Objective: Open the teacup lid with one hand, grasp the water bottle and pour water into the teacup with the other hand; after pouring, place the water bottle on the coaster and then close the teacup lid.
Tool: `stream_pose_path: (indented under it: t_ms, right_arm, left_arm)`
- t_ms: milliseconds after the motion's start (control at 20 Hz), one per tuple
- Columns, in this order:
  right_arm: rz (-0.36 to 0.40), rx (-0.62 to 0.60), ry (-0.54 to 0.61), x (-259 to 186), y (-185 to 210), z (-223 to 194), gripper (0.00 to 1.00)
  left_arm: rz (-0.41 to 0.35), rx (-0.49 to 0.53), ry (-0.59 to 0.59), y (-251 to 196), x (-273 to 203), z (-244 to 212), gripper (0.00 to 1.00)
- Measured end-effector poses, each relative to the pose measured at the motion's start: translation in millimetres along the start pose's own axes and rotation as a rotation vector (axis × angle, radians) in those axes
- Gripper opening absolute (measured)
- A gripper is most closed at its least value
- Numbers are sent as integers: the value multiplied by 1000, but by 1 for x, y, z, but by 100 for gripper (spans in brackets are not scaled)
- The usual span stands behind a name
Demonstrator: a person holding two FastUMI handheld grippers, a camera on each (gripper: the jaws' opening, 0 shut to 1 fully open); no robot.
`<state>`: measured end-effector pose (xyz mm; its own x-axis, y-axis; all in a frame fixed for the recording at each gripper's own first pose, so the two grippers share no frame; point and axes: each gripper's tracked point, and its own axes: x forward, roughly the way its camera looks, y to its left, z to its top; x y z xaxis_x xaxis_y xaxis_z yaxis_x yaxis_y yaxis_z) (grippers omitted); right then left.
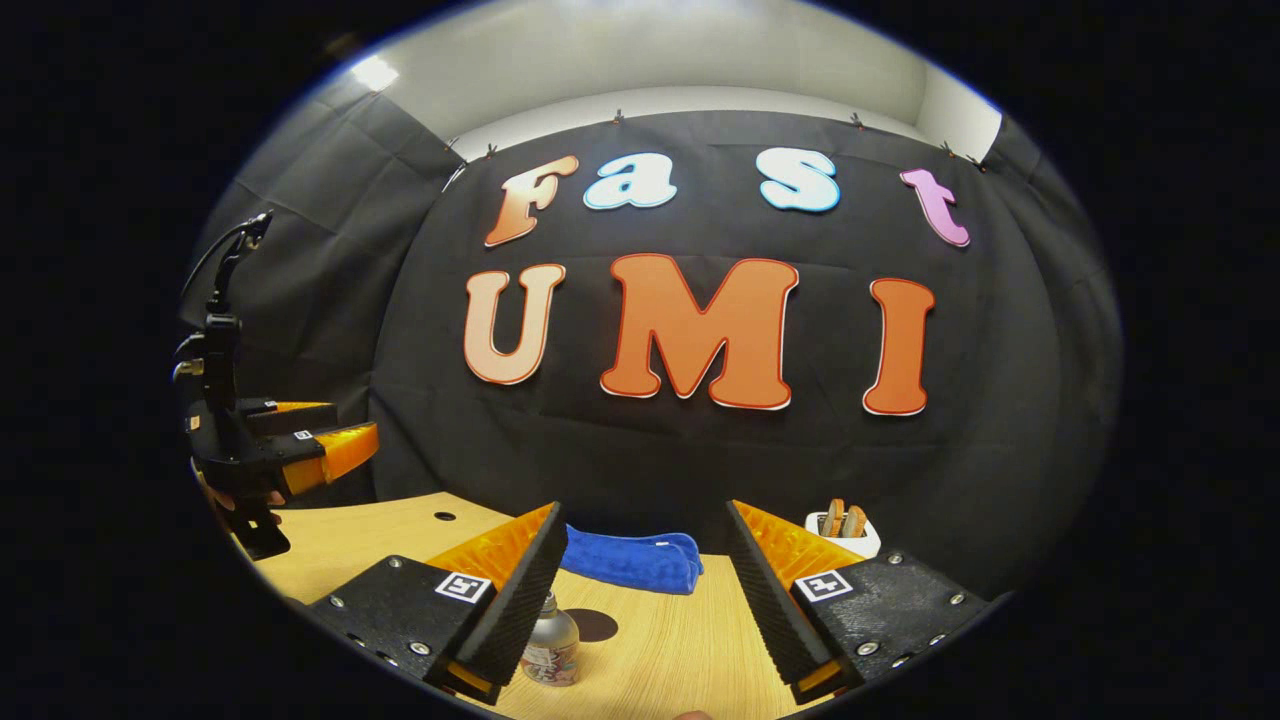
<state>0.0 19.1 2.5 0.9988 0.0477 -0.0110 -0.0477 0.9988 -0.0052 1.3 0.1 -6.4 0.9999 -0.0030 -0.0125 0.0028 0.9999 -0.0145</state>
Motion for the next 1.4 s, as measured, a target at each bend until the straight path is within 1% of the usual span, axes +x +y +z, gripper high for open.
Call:
stream_pose_path:
  t_ms: [50,100,200,250,300,400,450,500,600,650,700,800,950,1000,1050,1100,1350,1400]
  right_arm:
    - [9,0,5,-1,3,-1,94]
    - [18,5,17,-2,7,-6,92]
    - [49,17,38,-2,19,-15,95]
    - [68,21,46,-3,26,-20,95]
    - [83,21,52,-4,32,-23,95]
    - [107,8,63,-5,41,-33,95]
    - [116,-1,71,-4,44,-38,95]
    - [130,-9,79,-5,50,-44,95]
    - [149,-22,96,-5,59,-56,95]
    - [158,-31,106,-4,63,-63,95]
    - [162,-40,120,-3,65,-71,95]
    - [163,-54,155,0,66,-88,95]
    - [164,-49,212,5,68,-109,95]
    - [166,-48,234,6,68,-117,95]
    - [168,-46,252,7,68,-123,95]
    - [169,-44,265,8,68,-128,95]
    - [185,1,307,18,72,-146,95]
    - [191,5,318,19,73,-151,95]
  left_arm:
    - [3,-1,5,1,-1,-3,98]
    - [9,0,11,3,-1,-8,98]
    - [12,-4,22,4,-3,-17,98]
    - [11,-7,28,3,-4,-22,95]
    - [11,-11,35,3,-5,-27,98]
    - [16,-11,51,4,-6,-38,98]
    - [18,-9,56,5,-7,-42,100]
    - [15,-7,62,3,-8,-48,98]
    - [5,-3,81,1,-11,-60,98]
    - [0,-4,92,0,-12,-66,95]
    - [-5,-9,108,-1,-14,-72,98]
    - [-14,-17,143,-3,-16,-87,98]
    - [-13,-17,191,0,-20,-108,98]
    - [-19,-15,212,1,-21,-116,95]
    - [-29,-13,236,-1,-22,-125,95]
    - [-37,-13,256,-3,-23,-132,99]
    - [-78,5,358,-9,-24,-172,99]
    - [-84,9,375,-10,-23,-179,96]
